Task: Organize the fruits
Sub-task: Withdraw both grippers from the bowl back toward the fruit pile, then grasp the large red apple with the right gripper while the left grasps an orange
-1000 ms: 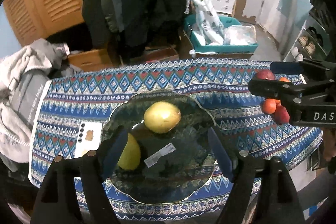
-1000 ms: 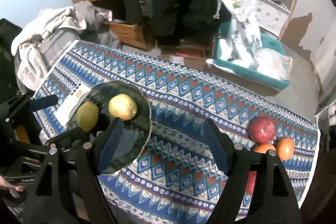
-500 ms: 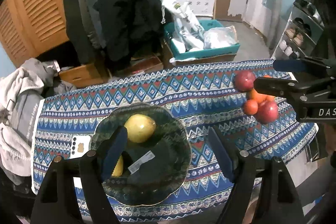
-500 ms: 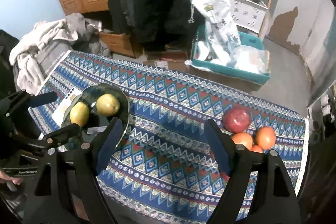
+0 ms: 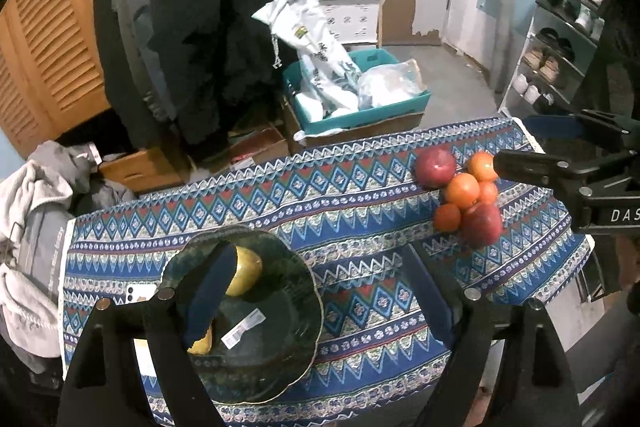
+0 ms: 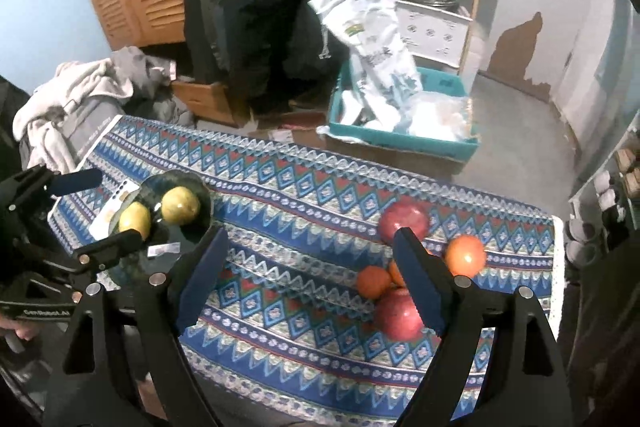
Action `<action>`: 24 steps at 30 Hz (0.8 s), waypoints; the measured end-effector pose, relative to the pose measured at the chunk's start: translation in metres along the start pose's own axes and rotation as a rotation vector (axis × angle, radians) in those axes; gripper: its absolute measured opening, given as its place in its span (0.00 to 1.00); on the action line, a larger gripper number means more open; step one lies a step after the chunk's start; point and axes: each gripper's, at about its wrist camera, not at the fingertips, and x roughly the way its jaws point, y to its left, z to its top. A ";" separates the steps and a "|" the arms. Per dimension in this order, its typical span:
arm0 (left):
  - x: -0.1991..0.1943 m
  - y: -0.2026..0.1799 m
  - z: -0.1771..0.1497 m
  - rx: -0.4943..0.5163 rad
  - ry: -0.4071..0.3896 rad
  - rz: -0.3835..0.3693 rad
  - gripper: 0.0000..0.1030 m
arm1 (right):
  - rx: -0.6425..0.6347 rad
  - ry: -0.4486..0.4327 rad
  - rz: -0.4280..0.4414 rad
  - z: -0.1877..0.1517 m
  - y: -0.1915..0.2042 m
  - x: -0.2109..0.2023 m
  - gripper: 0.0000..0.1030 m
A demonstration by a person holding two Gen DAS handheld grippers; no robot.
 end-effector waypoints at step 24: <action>0.039 -0.058 0.023 0.077 -0.008 -0.038 0.85 | 0.145 0.042 -0.074 -0.043 -0.090 0.018 0.87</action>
